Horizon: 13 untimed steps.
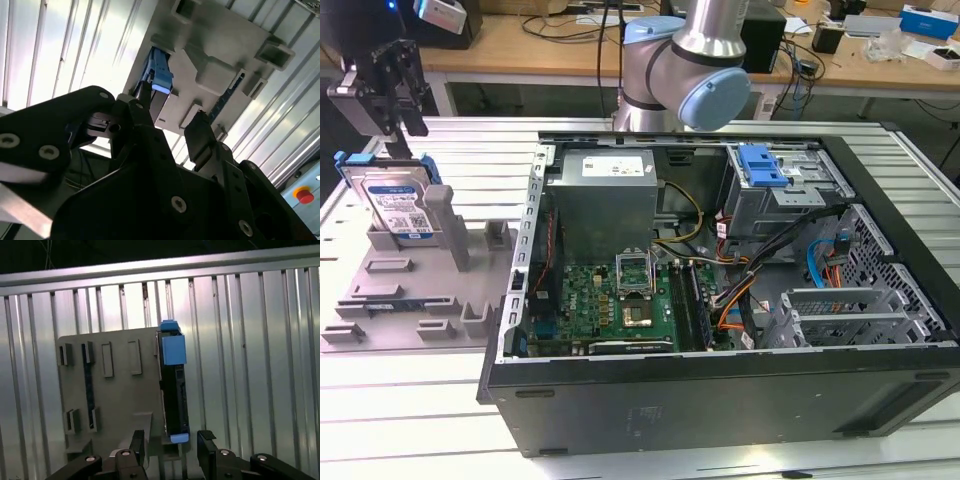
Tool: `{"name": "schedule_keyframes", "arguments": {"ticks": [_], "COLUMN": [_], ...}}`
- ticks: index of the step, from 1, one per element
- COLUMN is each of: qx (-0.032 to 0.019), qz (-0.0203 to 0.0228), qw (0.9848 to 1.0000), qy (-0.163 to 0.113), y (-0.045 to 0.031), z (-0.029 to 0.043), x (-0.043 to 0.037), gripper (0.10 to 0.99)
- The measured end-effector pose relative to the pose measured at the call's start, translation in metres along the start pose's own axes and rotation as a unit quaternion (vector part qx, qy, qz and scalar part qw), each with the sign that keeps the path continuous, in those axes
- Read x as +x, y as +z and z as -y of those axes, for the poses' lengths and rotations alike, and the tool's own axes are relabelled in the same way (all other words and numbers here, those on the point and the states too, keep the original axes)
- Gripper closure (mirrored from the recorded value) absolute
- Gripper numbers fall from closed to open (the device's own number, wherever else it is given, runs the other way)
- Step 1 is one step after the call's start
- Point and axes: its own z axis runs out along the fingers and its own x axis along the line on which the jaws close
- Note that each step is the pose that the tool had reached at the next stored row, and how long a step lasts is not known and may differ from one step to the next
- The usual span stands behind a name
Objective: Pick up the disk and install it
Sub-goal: 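Pick up the disk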
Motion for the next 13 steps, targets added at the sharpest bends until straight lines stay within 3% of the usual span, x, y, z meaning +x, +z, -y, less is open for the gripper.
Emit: {"name": "schedule_keyframes", "arguments": {"ticks": [2, 7, 13], "qx": [0.0002, 0.0007, 0.0010], "qz": [0.0000, -0.0015, -0.0016], "qw": [1.0000, 0.9997, 0.9992], "qy": [-0.003, -0.023, -0.039], "y": [0.0005, 0.0024, 0.0069], "z": [-0.0002, -0.0025, -0.0214], "x": [-0.0020, -0.0156, -0.0156], "gripper": [0.545, 0.545, 0.545]}}
